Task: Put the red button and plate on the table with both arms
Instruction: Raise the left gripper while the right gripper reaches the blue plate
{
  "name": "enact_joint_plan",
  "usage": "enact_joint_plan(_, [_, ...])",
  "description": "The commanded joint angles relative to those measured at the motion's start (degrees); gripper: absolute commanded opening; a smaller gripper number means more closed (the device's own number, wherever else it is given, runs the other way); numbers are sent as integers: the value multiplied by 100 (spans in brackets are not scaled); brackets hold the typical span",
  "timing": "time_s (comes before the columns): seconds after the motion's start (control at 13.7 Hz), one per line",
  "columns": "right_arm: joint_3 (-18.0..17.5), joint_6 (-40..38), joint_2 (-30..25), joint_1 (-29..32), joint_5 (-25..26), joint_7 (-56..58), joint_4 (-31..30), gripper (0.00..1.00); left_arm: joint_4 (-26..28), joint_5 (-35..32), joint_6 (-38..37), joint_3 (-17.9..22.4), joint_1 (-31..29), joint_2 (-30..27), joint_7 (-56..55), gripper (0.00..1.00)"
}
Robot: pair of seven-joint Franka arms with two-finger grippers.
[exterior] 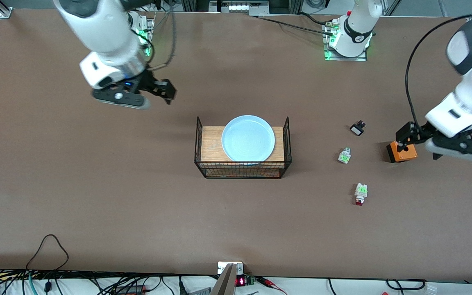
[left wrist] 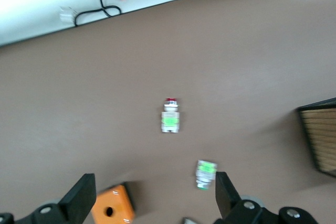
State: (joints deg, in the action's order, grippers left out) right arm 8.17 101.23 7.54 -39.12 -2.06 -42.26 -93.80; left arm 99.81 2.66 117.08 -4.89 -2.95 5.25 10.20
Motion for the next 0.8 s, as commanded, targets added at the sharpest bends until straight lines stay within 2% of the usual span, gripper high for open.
enact_joint_plan(0.0, [71, 290, 317, -367, -75, -770, 160, 100, 65, 935, -579, 40, -433, -287, 17, 100])
enact_joint_plan(0.15, [80, 493, 562, -561, -101, -1737, 308, 100, -153, 886, -1158, 49, -452, -384, 17, 100])
enact_joint_plan(0.37, [80, 503, 1063, -807, -294, -3099, 774, 100, -768, -26, -1818, 40, -155, -420, 17, 100])
enact_joint_plan(0.51, [80, 590, 1563, -1000, -295, -3690, 1204, 100, -971, -82, -2127, 49, -92, -428, 8, 100])
enact_joint_plan(0.66, [80, 949, 1986, -1097, -303, -4235, 1469, 100, -1147, -195, -2442, 67, 39, -507, -61, 100])
enact_joint_plan(0.73, [80, 1203, 2136, -1141, -303, -4446, 1487, 100, -1304, -457, -2714, 145, 266, -612, -236, 100])
